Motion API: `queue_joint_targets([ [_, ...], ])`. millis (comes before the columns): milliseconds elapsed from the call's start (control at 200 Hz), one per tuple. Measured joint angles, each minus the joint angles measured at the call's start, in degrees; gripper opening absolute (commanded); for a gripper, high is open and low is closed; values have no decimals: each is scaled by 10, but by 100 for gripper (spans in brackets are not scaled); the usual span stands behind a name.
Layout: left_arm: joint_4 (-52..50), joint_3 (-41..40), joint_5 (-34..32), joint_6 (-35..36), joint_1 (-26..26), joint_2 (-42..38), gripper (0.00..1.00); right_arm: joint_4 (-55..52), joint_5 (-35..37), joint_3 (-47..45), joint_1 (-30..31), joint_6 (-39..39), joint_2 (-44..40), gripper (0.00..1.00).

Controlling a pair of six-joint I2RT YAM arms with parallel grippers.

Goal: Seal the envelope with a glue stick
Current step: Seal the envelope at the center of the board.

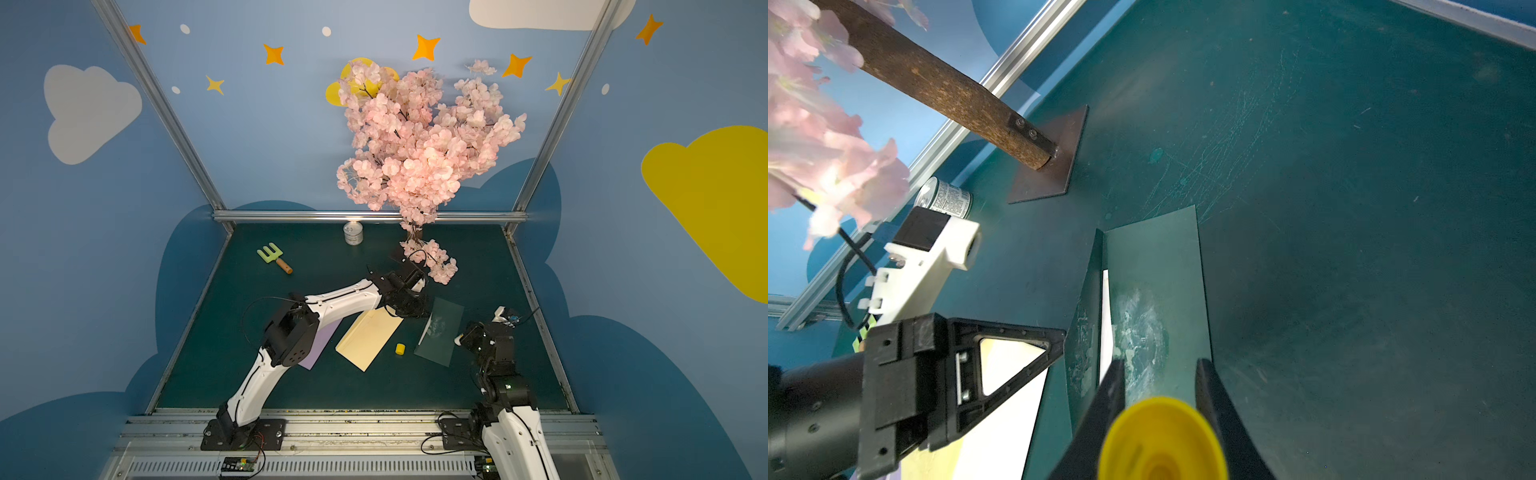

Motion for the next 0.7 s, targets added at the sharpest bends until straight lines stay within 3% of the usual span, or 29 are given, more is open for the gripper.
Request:
queue_joint_targets([
  [696, -28, 66, 10, 1, -19, 69, 7, 0, -4, -5, -3, 2, -4, 0],
])
